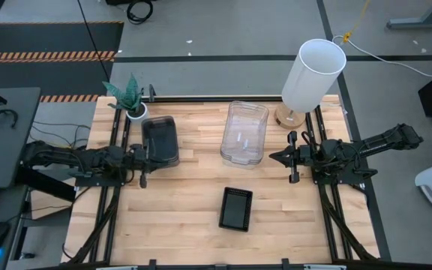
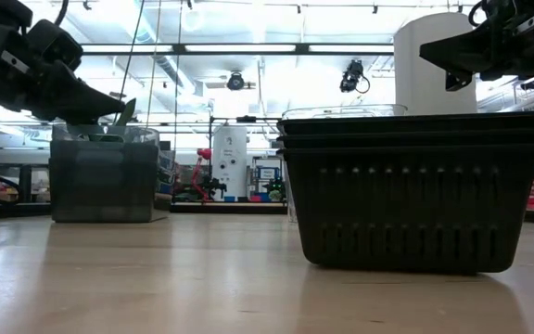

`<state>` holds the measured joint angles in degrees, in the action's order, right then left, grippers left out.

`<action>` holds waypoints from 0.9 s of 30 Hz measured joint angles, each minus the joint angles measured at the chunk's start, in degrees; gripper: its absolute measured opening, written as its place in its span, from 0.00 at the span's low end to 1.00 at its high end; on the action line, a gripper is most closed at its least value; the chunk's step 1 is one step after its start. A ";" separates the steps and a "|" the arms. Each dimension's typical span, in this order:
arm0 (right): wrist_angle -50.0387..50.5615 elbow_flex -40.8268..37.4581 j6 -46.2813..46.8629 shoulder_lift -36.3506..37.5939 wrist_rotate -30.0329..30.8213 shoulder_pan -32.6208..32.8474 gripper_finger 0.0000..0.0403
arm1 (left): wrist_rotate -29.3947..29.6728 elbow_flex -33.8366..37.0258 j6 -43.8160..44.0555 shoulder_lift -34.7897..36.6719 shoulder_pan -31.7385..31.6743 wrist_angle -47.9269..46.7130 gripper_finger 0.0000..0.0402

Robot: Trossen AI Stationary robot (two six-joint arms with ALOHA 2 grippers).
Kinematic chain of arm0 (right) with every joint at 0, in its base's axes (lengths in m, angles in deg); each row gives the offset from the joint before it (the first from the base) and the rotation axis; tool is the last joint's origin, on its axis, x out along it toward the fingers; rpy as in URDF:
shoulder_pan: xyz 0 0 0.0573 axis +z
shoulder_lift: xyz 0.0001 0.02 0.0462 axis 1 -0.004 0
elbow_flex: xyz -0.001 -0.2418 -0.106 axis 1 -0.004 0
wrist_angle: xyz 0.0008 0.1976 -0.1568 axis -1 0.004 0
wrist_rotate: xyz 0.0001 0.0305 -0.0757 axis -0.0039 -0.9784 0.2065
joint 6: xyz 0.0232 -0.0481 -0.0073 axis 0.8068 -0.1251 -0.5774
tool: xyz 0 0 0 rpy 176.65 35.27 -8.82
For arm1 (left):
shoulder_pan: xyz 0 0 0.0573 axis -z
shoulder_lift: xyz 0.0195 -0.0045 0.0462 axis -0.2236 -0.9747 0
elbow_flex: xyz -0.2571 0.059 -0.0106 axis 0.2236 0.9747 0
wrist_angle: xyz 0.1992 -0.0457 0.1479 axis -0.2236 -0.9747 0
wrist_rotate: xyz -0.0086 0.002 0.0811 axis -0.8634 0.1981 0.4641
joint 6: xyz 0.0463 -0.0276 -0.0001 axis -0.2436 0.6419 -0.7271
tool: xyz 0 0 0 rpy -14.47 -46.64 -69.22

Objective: Stack baskets by color
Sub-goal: Return to Home Position

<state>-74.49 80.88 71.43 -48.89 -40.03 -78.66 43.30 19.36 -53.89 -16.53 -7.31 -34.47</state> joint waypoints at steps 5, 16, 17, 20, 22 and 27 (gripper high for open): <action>-0.01 0.00 0.00 0.00 0.00 0.01 0.04 | 0.00 0.01 0.30 0.00 0.00 0.03 0.03; 0.00 0.00 0.01 -0.01 0.00 0.00 0.04 | 0.00 0.01 0.28 0.00 0.00 0.03 0.08; 0.00 0.00 0.00 0.00 0.00 -0.01 0.04 | 0.00 0.01 0.30 0.00 0.00 0.03 0.08; 0.00 0.00 0.00 0.00 0.00 -0.01 0.04 | 0.00 0.03 0.26 0.00 0.00 0.03 0.07; 0.00 0.00 0.01 0.00 0.00 -0.01 0.04 | 0.00 0.03 0.30 0.00 0.00 0.01 0.07; 0.00 0.00 0.02 0.00 0.00 0.01 0.04 | 0.02 0.03 0.30 0.00 -0.02 0.01 0.05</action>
<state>-74.49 80.88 71.45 -48.89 -40.03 -78.66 43.33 19.39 -53.58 -16.53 -7.34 -34.47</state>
